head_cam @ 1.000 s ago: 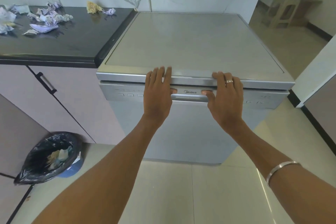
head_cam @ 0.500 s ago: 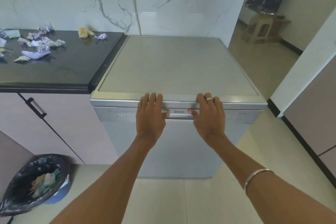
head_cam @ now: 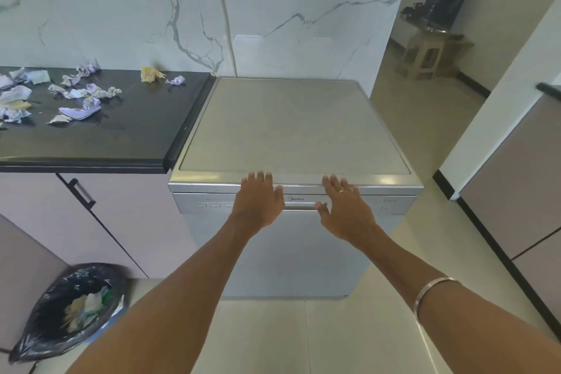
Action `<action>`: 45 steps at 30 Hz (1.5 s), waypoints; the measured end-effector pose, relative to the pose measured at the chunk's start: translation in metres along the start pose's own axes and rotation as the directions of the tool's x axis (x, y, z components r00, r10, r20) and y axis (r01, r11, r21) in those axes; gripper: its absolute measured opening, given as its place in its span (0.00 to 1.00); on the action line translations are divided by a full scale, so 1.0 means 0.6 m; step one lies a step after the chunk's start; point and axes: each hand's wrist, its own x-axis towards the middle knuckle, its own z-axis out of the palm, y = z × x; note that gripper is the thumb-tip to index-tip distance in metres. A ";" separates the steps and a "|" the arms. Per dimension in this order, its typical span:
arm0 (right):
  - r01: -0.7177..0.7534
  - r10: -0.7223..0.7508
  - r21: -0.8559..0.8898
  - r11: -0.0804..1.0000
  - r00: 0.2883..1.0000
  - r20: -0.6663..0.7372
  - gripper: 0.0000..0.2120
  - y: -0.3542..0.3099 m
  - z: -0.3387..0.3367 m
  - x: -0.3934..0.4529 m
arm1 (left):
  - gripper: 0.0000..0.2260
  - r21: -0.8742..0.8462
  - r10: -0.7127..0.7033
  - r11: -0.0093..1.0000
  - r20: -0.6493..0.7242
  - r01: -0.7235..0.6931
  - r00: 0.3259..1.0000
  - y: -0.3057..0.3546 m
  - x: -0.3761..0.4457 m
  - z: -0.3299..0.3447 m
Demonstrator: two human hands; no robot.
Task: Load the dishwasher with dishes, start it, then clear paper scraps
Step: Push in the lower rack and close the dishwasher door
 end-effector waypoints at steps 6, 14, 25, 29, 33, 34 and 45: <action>-0.041 0.062 -0.106 0.994 0.976 0.206 0.27 -0.015 -0.040 0.028 | 0.18 -0.002 0.008 1.000 0.105 -0.007 0.994 -0.003 0.010 -0.035; -0.057 0.100 -0.147 0.988 0.948 0.302 0.24 -0.021 -0.054 0.050 | 0.20 -0.039 -0.016 0.999 0.137 0.021 0.990 -0.008 0.015 -0.033; -0.016 0.080 -0.223 0.975 0.956 0.282 0.26 -0.020 -0.051 0.040 | 0.20 -0.053 0.023 0.999 0.161 -0.014 0.987 -0.008 0.012 -0.046; -0.006 0.067 -0.180 0.984 0.941 0.333 0.26 -0.019 -0.063 0.046 | 0.20 -0.036 0.019 0.999 0.217 -0.011 0.976 -0.006 0.009 -0.060; -0.033 0.082 -0.135 0.990 0.923 0.375 0.25 -0.012 -0.073 0.052 | 0.20 -0.007 0.010 1.000 0.248 -0.008 0.969 0.003 0.013 -0.070; -0.036 0.082 -0.126 0.991 0.922 0.379 0.25 -0.011 -0.077 0.053 | 0.20 -0.006 0.003 1.000 0.257 -0.002 0.966 0.005 0.014 -0.072; -0.003 0.049 -0.104 0.995 0.893 0.447 0.25 -0.010 -0.096 0.056 | 0.22 -0.074 -0.081 0.991 0.307 0.108 0.948 0.017 0.012 -0.071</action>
